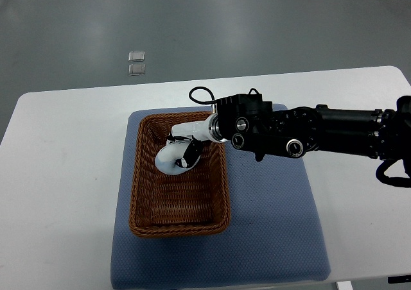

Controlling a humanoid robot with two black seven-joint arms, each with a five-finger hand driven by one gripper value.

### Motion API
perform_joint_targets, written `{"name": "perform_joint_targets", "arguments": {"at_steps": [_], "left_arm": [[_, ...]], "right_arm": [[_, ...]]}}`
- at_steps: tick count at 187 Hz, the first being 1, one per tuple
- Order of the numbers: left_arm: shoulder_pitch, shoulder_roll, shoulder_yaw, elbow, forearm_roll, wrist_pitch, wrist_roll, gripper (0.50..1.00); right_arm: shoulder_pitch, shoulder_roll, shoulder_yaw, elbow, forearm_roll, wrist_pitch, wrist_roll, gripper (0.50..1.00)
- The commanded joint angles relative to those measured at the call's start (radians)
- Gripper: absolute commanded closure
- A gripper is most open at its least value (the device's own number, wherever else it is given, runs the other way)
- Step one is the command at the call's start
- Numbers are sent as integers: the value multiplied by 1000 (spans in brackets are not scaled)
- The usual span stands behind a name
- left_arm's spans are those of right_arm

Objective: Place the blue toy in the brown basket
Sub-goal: 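Carry the toy over the wicker basket and lower it inside, then open the right hand and withdraw it up away from the basket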

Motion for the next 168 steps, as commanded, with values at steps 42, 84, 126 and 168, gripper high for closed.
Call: {"name": "perform_joint_targets", "arguments": {"at_steps": [42, 84, 126, 168], "left_arm": [[0, 0, 0, 0, 0, 0, 1, 500], [0, 0, 3, 0, 0, 0, 1, 500], [0, 0, 5, 0, 0, 0, -1, 500], [0, 0, 5, 0, 0, 0, 1, 500]], "right_arm": [[-9, 0, 12, 0, 4, 9, 0, 589], [85, -6, 87, 11, 35, 77, 0, 589], [165, -124, 193, 12, 96, 144, -2, 589], [73, -259, 421, 11, 164, 127, 3, 589]]}}
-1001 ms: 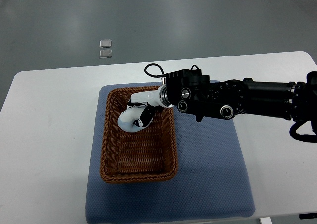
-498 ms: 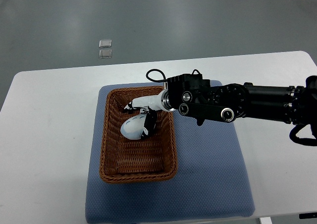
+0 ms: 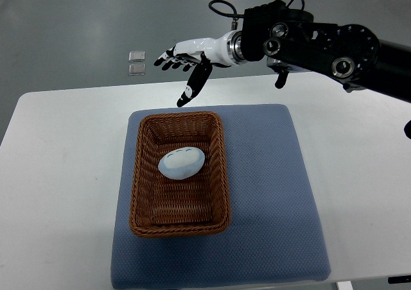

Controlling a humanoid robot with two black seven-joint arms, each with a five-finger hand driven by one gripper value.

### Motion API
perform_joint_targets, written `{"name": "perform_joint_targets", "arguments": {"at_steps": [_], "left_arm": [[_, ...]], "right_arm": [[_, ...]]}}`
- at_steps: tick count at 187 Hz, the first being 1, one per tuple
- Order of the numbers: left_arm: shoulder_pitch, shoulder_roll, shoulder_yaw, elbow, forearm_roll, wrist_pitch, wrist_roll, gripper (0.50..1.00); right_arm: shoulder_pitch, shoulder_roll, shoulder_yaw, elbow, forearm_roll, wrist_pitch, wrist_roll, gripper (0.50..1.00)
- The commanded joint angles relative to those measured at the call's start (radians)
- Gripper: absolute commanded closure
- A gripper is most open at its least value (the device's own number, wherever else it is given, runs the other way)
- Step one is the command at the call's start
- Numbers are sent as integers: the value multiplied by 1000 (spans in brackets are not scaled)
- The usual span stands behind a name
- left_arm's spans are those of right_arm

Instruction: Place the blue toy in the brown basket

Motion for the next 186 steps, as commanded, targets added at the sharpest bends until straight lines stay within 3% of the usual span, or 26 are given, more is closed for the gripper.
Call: {"name": "perform_joint_targets", "arguments": {"at_steps": [1, 34, 56, 69, 90, 134, 186], "left_arm": [[0, 0, 0, 0, 0, 0, 1, 500], [0, 0, 0, 0, 0, 0, 1, 500], [0, 0, 1, -2, 0, 0, 1, 500], [0, 0, 1, -3, 0, 0, -1, 500], [0, 0, 1, -5, 0, 0, -1, 500], [0, 0, 1, -2, 0, 0, -1, 500], [0, 0, 1, -3, 0, 0, -1, 500]], "right_arm": [[-69, -51, 111, -1, 38, -14, 2, 589], [-302, -85, 465, -18, 121, -63, 50, 589], [-460, -68, 689, -29, 209, -80, 133, 589], [-572, -11, 806, -54, 319, -80, 194, 589], [-684, 86, 886, -107, 405, -78, 216, 589], [-798, 152, 962, -181, 514, -63, 298, 587], [-821, 156, 966, -186, 520, -64, 308, 587]]}}
